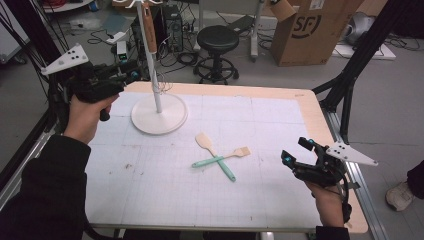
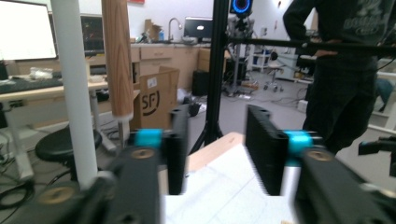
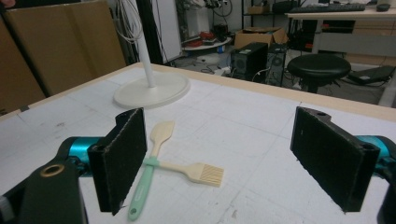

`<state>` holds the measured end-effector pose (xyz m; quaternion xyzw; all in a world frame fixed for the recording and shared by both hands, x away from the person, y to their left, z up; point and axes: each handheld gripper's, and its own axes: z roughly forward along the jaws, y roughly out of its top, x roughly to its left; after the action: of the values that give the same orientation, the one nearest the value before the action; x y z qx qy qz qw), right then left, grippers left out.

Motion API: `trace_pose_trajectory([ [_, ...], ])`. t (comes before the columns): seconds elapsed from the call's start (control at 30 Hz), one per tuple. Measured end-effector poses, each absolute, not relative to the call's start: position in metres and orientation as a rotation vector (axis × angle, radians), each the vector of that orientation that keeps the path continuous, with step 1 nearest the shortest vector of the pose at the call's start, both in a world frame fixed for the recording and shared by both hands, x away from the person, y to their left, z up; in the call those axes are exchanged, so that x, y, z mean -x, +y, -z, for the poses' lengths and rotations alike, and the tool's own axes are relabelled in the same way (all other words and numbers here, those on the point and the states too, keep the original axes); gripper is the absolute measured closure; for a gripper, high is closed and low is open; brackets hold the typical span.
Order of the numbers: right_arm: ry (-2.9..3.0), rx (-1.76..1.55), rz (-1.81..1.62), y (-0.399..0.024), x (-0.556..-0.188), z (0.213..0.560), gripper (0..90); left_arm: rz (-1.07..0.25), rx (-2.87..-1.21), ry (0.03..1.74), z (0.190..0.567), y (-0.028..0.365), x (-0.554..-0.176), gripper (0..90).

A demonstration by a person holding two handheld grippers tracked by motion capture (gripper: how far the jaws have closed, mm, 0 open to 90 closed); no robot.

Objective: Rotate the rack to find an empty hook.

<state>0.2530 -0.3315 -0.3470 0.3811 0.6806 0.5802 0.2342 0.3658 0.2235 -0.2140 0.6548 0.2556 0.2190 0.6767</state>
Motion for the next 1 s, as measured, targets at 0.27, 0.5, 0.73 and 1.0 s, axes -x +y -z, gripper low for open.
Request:
trace_pose_trajectory([
  [0.27, 1.864, -1.046, -1.6, -0.333, -0.257, 0.343, 17.5, -0.487, -1.492, 0.546, 0.197, 0.215, -0.378, 89.7],
  [0.5, 1.864, -1.048, -1.603, -0.335, -0.257, 0.342, 17.5, -0.464, -1.492, 0.515, 0.183, 0.21, -0.388, 89.9],
  [0.73, 1.871, -1.056, -1.59, -0.337, -0.256, 0.341, 17.5, -0.468, -1.497, 0.52, 0.163, 0.214, -0.406, 89.8],
  [1.0, 1.865, -1.068, -1.586, -0.336, -0.257, 0.34, 17.6, -0.469, -1.459, 0.543, 0.147, 0.223, -0.425, 89.8],
])
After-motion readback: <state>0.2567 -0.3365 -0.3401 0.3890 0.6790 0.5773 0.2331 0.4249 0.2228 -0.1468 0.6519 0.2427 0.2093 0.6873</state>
